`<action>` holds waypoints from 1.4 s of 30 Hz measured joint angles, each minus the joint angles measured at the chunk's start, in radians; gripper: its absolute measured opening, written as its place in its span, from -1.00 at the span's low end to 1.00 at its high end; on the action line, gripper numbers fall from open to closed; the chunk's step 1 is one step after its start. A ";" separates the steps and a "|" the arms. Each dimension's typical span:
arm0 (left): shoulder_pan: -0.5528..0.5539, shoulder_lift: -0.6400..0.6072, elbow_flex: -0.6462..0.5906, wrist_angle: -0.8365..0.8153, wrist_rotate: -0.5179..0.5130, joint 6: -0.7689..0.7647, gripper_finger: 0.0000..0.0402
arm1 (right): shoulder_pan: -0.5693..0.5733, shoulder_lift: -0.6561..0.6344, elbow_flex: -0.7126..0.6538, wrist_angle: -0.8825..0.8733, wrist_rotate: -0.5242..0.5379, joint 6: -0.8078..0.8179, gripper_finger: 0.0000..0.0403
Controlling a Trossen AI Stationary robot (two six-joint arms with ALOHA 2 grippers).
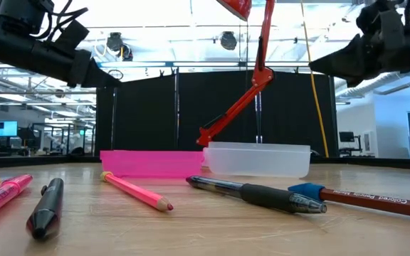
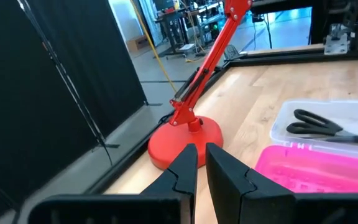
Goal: Pick & place school supplies into a supply box
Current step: Put the yellow pen into the pink supply box
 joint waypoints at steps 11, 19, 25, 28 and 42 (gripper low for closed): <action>-0.055 0.018 0.000 -0.211 0.090 -0.271 -0.79 | -0.061 0.001 -0.048 0.078 -0.111 -0.174 -1.00; -0.350 0.128 0.228 -0.639 0.007 -0.656 -0.79 | -0.073 0.003 -0.050 0.039 -0.181 -0.143 -1.00; -0.607 0.373 0.516 -0.955 -0.018 -1.124 -0.79 | -0.073 0.003 -0.051 0.061 -0.182 -0.148 -1.00; -0.718 0.542 0.682 -1.103 -0.006 -1.406 -0.79 | -0.073 0.000 -0.051 0.063 -0.182 -0.150 -1.00; -0.930 1.205 1.384 -1.534 0.206 -2.365 -0.79 | -0.056 -0.002 -0.052 0.022 -0.183 -0.170 -1.00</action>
